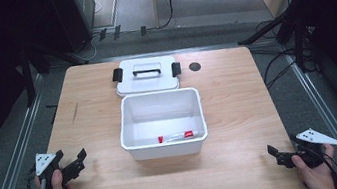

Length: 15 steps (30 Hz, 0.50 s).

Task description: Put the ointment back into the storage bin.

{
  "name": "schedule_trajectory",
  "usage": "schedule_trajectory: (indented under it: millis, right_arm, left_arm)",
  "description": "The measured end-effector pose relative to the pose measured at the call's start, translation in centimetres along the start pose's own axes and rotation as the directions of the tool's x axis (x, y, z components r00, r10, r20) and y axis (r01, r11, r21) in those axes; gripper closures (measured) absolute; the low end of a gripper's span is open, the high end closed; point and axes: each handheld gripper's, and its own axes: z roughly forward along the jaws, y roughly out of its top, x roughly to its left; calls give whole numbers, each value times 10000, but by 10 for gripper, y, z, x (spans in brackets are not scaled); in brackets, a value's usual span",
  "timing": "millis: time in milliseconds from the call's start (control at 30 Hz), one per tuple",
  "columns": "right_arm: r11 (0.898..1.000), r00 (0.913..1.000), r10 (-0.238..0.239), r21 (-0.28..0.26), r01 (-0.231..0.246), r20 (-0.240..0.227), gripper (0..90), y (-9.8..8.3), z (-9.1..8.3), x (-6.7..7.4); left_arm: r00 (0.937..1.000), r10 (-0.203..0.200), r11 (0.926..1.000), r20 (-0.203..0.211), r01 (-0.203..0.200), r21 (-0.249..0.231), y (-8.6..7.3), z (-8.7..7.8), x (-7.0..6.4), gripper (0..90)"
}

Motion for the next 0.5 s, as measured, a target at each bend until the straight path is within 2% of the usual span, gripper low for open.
schedule_trajectory:
  millis: [500]
  right_arm:
    - [9965, 9990, 418, -726, -405, 163, 0, -5, -8, -9]
  left_arm:
    - [10000, 44, 10000, 17, -44, 23, 0, 0, 0, 148]
